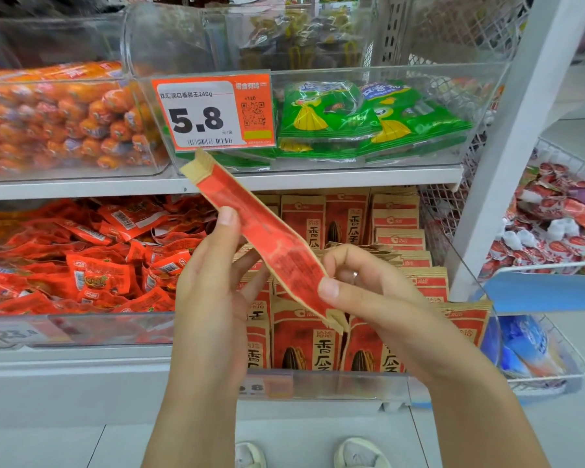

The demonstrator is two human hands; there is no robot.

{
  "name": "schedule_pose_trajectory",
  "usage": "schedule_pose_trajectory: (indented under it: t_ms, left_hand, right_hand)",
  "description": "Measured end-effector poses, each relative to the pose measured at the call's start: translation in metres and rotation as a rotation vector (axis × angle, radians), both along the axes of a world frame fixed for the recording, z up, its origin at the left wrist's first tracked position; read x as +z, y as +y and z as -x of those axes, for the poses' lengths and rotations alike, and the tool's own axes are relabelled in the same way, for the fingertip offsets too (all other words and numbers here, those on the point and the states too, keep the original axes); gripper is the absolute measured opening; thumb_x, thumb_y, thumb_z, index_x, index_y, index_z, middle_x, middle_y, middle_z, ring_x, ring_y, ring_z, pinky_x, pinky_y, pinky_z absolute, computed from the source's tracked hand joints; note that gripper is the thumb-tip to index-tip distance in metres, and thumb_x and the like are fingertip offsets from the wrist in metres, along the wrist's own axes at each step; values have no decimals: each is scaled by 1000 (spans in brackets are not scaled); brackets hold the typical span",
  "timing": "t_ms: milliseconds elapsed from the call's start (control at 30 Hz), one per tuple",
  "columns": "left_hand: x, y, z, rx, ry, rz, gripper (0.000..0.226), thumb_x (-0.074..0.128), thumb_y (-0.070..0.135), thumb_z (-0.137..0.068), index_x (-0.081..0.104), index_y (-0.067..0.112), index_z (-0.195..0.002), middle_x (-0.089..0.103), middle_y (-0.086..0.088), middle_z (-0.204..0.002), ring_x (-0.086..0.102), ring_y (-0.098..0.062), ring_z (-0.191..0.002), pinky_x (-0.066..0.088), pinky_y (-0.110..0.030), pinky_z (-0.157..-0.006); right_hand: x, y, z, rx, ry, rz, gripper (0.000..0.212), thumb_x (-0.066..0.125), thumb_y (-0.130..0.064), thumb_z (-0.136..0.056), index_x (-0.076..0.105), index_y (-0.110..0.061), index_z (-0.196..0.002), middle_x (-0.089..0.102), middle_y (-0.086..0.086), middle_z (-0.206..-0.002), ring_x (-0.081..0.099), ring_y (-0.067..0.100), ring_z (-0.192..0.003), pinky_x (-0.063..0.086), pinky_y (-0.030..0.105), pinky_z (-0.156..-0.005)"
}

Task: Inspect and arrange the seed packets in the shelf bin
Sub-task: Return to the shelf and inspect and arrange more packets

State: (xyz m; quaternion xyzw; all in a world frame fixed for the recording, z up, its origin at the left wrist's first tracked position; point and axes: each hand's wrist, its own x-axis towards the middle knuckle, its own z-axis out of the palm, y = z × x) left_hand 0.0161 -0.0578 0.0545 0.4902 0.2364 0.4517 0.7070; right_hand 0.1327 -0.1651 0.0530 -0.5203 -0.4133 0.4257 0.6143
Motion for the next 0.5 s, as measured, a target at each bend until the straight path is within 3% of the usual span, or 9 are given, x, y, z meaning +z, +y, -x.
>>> schedule_pose_trajectory:
  t_ms: [133, 267, 433, 500]
  left_hand:
    - [0, 0, 2, -29, -12, -26, 34, 56, 53, -82, 69, 21, -85, 68, 0, -86, 66, -16, -90, 51, -44, -94]
    - [-4, 1, 3, -199, 85, -108, 63, 72, 50, -76, 58, 1, -113, 72, -11, -110, 67, -26, -108, 48, -45, -101]
    - [-8, -3, 0, -316, 154, -175, 75, 75, 42, -60, 53, -3, -116, 74, -3, -108, 71, -14, -101, 55, -26, -90]
    - [-8, -2, 0, -302, 140, -173, 74, 75, 41, -62, 53, -6, -115, 74, -5, -108, 70, -15, -102, 55, -27, -91]
  right_hand:
    - [-1, 0, 1, -33, -28, -46, 21, 71, -38, -68, 59, -23, -77, 72, -18, -91, 67, -4, -84, 48, 9, -70]
    - [-1, 2, 3, -151, -13, -95, 24, 73, -34, -73, 59, -15, -78, 68, -21, -75, 63, -7, -69, 46, 7, -63]
    - [-3, 4, 3, -217, 27, -135, 37, 70, -44, -72, 60, -12, -85, 66, -19, -72, 59, -4, -68, 45, 10, -63]
    - [-3, 3, 1, -175, 21, -139, 43, 77, -48, -66, 61, -13, -86, 69, -18, -81, 64, -3, -78, 49, 13, -71]
